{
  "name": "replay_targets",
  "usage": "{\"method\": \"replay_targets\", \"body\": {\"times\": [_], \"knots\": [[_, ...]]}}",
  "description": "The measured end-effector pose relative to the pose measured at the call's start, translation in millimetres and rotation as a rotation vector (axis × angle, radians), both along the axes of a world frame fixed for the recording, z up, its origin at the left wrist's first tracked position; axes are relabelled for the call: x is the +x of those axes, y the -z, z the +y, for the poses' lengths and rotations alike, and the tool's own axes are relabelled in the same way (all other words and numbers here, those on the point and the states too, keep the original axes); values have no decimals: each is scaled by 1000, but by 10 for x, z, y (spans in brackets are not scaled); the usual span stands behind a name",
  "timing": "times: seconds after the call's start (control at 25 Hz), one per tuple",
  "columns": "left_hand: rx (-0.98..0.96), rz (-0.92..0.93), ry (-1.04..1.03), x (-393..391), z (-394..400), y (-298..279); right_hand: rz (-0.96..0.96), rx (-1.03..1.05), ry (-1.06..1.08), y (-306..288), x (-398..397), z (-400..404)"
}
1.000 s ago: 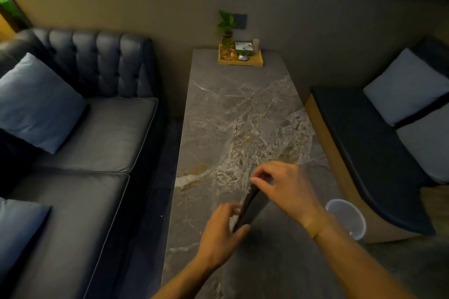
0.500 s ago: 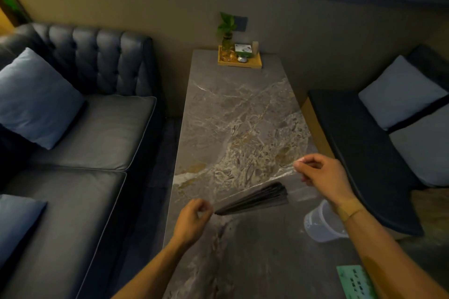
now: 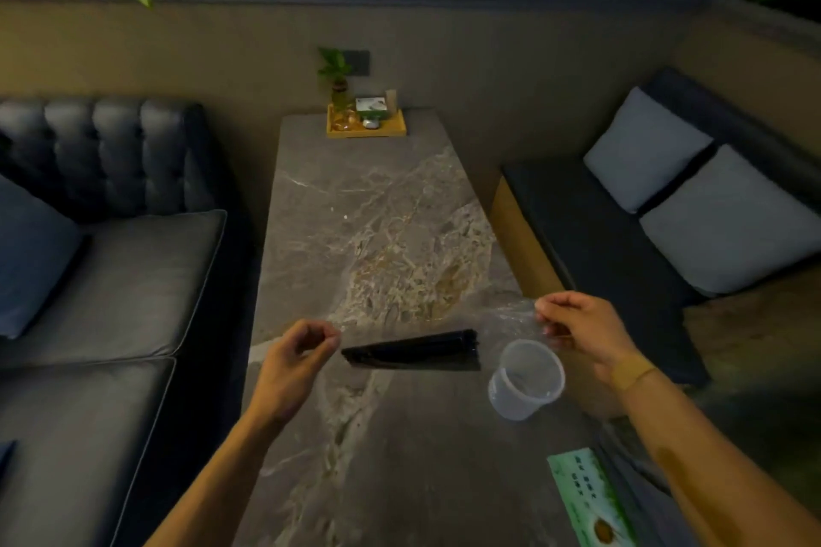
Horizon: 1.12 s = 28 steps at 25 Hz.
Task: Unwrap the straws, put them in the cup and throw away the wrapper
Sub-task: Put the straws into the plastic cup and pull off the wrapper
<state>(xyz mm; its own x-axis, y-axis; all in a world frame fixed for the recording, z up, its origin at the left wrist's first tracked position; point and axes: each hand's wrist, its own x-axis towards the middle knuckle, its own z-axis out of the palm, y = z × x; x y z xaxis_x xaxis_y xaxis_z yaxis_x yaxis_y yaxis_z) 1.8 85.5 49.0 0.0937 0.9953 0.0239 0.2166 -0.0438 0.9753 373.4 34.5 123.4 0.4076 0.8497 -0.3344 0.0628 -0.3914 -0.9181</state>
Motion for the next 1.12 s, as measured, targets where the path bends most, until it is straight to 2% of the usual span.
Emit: {"method": "replay_targets", "body": {"times": [0.24,0.48,0.72,1.12], "knots": [[80,46,21,400,-87,-468,156,-39,22,251,359,-152],[133,206,9,739,-155,-706,231,-66,-2,465,588,-232],[143,222,-20,973,-196,-844,294,-98,-34,621,747,-264],[219,223,49,1308,-146,-1162,397,-93,-8,781,885,-304]]}}
